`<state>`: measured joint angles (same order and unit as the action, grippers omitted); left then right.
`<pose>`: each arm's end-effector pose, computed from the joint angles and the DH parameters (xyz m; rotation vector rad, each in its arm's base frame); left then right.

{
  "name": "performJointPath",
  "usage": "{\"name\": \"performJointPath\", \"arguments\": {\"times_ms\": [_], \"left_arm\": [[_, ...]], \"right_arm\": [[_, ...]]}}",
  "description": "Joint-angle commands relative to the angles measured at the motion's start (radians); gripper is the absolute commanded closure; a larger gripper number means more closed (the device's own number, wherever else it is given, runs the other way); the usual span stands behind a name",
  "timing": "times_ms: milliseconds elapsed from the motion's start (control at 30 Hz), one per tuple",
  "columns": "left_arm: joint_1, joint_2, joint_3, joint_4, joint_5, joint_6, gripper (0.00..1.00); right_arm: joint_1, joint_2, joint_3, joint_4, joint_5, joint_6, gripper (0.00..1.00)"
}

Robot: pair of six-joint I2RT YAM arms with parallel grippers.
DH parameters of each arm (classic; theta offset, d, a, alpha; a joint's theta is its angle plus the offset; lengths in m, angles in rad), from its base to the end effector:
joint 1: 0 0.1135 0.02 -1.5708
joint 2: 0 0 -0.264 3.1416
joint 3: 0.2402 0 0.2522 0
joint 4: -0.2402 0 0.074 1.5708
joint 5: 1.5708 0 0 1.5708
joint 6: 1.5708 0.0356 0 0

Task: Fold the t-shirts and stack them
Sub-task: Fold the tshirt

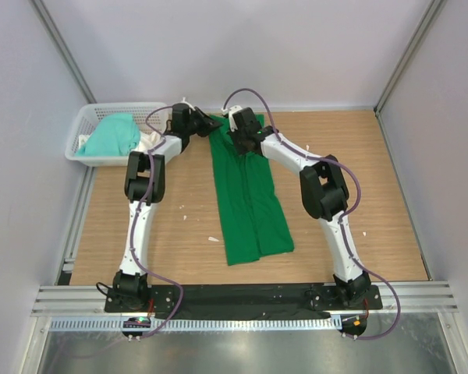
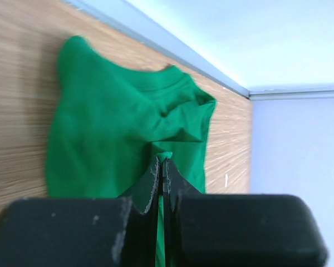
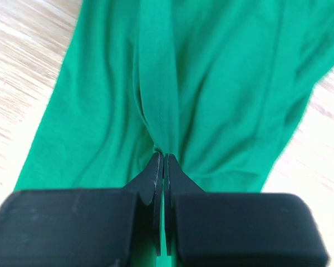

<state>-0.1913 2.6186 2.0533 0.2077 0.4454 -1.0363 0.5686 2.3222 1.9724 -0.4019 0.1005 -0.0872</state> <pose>0.5735 -0.1267 0.1277 -0.5536 2.0268 -1.2138 0.4492 0.2828 0.2041 -0.6994 2.2133 0.1268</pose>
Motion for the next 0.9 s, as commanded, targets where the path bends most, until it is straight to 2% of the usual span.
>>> {"name": "performJointPath", "arguments": {"times_ms": [0,133,367,867], "left_arm": [[-0.022,-0.035,0.076,0.058,-0.004,-0.021,1.0],[-0.037,-0.002,0.14,0.062,-0.001,-0.053,1.0],[-0.072,0.024,0.168,0.075,-0.01,-0.076,1.0],[-0.111,0.095,0.243,0.068,-0.008,-0.108,1.0]], "right_arm": [[-0.012,-0.104,-0.055,0.084,-0.024,0.061,0.99],[-0.033,-0.127,-0.101,0.098,-0.033,0.084,0.99],[-0.064,-0.175,-0.208,0.136,-0.044,0.147,0.99],[-0.098,-0.247,-0.359,0.175,0.056,0.303,0.98]]}}
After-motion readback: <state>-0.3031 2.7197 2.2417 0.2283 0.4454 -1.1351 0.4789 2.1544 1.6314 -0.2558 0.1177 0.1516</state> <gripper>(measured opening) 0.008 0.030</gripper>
